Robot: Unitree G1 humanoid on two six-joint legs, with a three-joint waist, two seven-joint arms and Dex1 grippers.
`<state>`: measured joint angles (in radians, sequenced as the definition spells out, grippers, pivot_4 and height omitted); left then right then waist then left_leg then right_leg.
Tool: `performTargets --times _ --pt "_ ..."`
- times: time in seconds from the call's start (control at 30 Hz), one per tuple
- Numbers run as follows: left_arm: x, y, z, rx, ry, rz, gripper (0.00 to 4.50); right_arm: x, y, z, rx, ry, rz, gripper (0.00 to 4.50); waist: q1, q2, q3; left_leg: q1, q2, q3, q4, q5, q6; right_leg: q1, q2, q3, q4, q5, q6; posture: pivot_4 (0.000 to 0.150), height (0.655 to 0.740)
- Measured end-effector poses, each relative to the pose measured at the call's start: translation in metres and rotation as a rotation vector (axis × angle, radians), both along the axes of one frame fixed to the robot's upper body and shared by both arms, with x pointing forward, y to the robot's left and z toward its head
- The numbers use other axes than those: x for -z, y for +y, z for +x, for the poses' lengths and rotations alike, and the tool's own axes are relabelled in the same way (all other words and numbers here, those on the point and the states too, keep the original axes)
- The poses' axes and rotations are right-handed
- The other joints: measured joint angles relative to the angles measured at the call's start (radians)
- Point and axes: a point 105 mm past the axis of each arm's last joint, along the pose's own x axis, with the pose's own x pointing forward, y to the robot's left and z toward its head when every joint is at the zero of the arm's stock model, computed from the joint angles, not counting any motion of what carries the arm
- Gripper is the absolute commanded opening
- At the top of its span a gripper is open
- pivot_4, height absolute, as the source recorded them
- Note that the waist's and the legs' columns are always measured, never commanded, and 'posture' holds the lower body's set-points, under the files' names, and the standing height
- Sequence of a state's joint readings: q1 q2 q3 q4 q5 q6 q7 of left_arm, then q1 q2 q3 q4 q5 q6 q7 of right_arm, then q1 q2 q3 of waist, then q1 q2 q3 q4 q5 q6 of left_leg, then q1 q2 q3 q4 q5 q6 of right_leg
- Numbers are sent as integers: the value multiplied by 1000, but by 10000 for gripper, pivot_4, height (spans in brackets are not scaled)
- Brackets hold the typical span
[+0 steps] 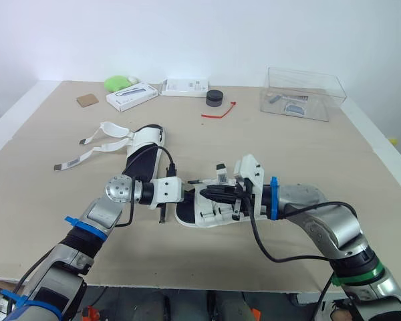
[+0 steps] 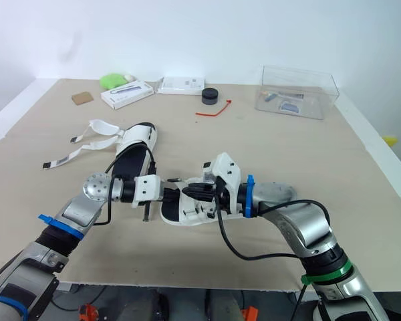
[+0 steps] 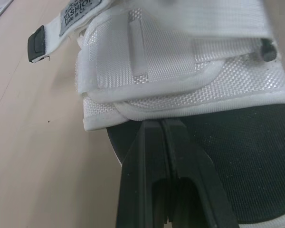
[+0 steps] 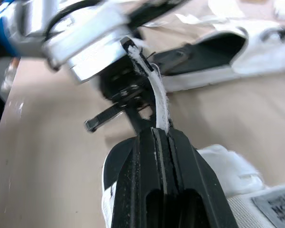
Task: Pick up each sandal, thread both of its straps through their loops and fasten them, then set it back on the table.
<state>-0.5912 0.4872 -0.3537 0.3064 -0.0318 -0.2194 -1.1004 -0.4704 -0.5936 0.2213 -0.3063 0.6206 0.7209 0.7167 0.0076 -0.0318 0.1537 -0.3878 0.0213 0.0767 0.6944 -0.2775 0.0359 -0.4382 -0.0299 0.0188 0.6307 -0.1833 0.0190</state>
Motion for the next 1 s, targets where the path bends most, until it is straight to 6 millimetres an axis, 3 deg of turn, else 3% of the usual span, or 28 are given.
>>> performTargets --times 0.37,0.5,0.7,0.87,1.0 --pt "-1 -1 2 -14 -11 -7 0 4 -7 20 105 105 -55 358 -1 0 0 -1 0 0 0 1 1 -1 1 0 0 -1 4 1500 7400" --pt "0 -1 1 -16 -14 -7 0 2 -12 28 146 91 -73 13540 -1 0 0 -1 0 0 0 1 1 -1 1 0 0 -1 4 1500 7400" --pt "0 -1 0 -13 -15 -7 0 -10 -15 37 185 -5 -89 41119 -1 0 0 -2 0 0 -1 1 1 -2 1 0 0 -1 4 1500 7400" --pt "-1 -2 -1 -10 -16 -6 0 -15 -11 38 179 -49 -77 41119 -1 0 0 -2 0 0 -1 1 1 -2 1 0 0 -2 5 1500 7400" --pt "0 -1 -1 -10 -14 -5 0 -38 7 39 143 -114 10 29080 -2 0 0 -2 1 0 -1 1 1 -2 2 0 0 -2 5 1500 7400"
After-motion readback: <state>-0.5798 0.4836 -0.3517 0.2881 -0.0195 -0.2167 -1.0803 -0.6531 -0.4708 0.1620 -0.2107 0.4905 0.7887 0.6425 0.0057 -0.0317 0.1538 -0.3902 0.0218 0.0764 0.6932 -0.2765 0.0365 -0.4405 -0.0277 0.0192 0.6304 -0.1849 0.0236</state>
